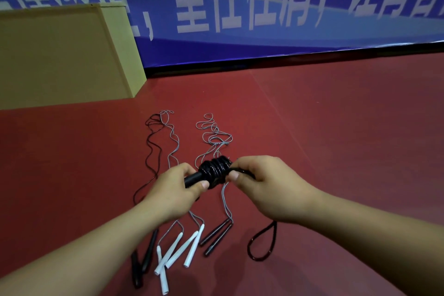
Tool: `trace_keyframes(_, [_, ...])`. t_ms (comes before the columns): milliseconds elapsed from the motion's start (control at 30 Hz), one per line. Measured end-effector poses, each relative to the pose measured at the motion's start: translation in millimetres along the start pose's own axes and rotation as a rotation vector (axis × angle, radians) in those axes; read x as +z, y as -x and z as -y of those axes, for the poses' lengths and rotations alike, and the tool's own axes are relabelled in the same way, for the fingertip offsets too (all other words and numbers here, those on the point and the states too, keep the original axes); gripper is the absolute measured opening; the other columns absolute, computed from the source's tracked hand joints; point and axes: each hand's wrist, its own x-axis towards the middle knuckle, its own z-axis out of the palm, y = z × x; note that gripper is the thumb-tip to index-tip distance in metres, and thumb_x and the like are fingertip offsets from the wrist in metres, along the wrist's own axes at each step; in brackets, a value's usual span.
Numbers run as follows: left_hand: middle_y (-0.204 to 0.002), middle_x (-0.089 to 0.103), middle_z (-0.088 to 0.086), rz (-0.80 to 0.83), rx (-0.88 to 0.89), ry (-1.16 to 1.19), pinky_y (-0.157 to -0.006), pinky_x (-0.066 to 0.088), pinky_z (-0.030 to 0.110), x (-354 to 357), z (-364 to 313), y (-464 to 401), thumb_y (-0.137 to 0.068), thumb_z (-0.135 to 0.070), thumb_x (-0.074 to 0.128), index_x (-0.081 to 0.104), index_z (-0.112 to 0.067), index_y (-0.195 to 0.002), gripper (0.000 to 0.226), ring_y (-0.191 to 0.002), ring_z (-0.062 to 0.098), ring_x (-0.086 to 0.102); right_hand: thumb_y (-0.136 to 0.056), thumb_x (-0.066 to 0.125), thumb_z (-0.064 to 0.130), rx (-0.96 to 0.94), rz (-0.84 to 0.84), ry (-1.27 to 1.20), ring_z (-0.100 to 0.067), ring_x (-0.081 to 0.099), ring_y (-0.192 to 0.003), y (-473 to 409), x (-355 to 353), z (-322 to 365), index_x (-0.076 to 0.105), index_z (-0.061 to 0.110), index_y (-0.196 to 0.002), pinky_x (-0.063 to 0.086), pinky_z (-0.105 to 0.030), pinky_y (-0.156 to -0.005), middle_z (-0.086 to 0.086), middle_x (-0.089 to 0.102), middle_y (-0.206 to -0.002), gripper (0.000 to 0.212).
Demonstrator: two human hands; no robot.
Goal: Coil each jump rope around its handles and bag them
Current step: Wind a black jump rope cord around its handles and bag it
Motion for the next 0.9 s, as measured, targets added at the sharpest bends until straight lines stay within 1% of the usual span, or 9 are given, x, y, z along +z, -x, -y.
trace_keyframes(167, [-0.072, 0.059, -0.007, 0.153, 0.115, -0.215, -0.066, 0.046, 0.033, 2, -13, 12, -0.084, -0.043, 0.068, 0.053, -0.026, -0.086, 0.023, -0.071, 0.019, 0.058, -0.097, 0.051, 0.027, -0.006, -0.040, 0.080, -0.015, 0.059, -0.074, -2, -7, -8, 0.066, 0.019, -0.091, 0.047, -0.032, -0.069, 0.002, 0.066, -0.077, 0.018])
trace_keyframes(267, [-0.072, 0.050, -0.012, 0.230, 0.285, -0.359, -0.065, 0.039, 0.032, 2, -28, 26, -0.088, -0.045, 0.063, 0.041, -0.038, -0.080, 0.024, -0.075, 0.018, 0.050, -0.096, 0.052, 0.031, -0.013, -0.048, 0.133, -0.014, 0.058, -0.072, -3, -7, -9, 0.066, 0.023, -0.092, 0.047, -0.032, -0.069, 0.006, 0.063, -0.073, 0.016])
trace_keyframes(333, [-0.070, 0.048, -0.010, 0.280, 0.380, -0.358, -0.066, 0.043, 0.035, 0, -32, 31, -0.089, -0.045, 0.060, 0.039, -0.042, -0.079, 0.023, -0.071, 0.019, 0.047, -0.095, 0.054, 0.033, -0.017, -0.071, 0.194, -0.016, 0.059, -0.076, -5, -9, -10, 0.067, 0.023, -0.094, 0.048, -0.033, -0.070, 0.006, 0.066, -0.078, 0.016])
trace_keyframes(400, [-0.067, 0.051, -0.009, 0.305, 0.441, -0.310, -0.065, 0.046, 0.035, -4, -34, 33, -0.091, -0.042, 0.058, 0.043, -0.040, -0.086, 0.016, -0.066, 0.014, 0.048, -0.093, 0.057, 0.035, 0.016, -0.093, 0.238, -0.015, 0.059, -0.078, -8, -15, -15, 0.068, 0.026, -0.092, 0.047, -0.031, -0.071, 0.008, 0.065, -0.078, 0.015])
trace_keyframes(467, [-0.063, 0.054, -0.013, 0.314, 0.451, -0.244, -0.058, 0.039, 0.030, -7, -37, 34, -0.093, -0.037, 0.059, 0.048, -0.033, -0.094, 0.011, -0.059, 0.007, 0.048, -0.091, 0.063, 0.037, 0.093, -0.085, 0.225, -0.011, 0.059, -0.075, -11, -27, -23, 0.070, 0.029, -0.086, 0.045, -0.027, -0.068, 0.012, 0.064, -0.073, 0.012])
trace_keyframes(567, [-0.060, 0.052, -0.019, 0.336, 0.438, -0.162, -0.054, 0.032, 0.026, -9, -39, 36, -0.094, -0.034, 0.059, 0.051, -0.033, -0.093, 0.009, -0.055, 0.006, 0.043, -0.087, 0.070, 0.033, 0.214, -0.023, 0.081, -0.011, 0.060, -0.072, -10, -41, -32, 0.070, 0.027, -0.075, 0.047, -0.027, -0.070, 0.008, 0.068, -0.073, 0.013])
trace_keyframes(733, [-0.058, 0.051, -0.019, 0.398, 0.446, -0.118, -0.053, 0.032, 0.025, -11, -37, 35, -0.096, -0.032, 0.057, 0.050, -0.029, -0.091, 0.009, -0.053, 0.005, 0.041, -0.085, 0.074, 0.025, 0.285, -0.011, -0.121, -0.017, 0.068, -0.088, -10, -43, -35, 0.076, 0.020, -0.082, 0.052, -0.026, -0.079, -0.001, 0.074, -0.086, 0.007])
trace_keyframes(800, [-0.060, 0.049, -0.016, 0.478, 0.453, -0.033, -0.057, 0.035, 0.027, -10, -37, 36, -0.096, -0.028, 0.058, 0.051, -0.027, -0.091, 0.008, -0.056, 0.006, 0.040, -0.082, 0.077, 0.021, 0.282, -0.009, -0.188, -0.014, 0.066, -0.078, -12, -40, -35, 0.075, 0.018, -0.080, 0.051, -0.024, -0.073, -0.003, 0.074, -0.083, 0.004])
trace_keyframes(900, [-0.067, 0.049, -0.013, 0.709, 0.397, 0.331, -0.061, 0.036, 0.025, -10, -37, 39, -0.097, -0.020, 0.057, 0.051, -0.015, -0.094, 0.008, -0.062, 0.009, 0.042, -0.077, 0.079, 0.012, 0.250, 0.000, -0.373, -0.010, 0.052, -0.059, -12, -39, -38, 0.068, 0.012, -0.081, 0.043, -0.022, -0.058, -0.004, 0.059, -0.067, 0.012])
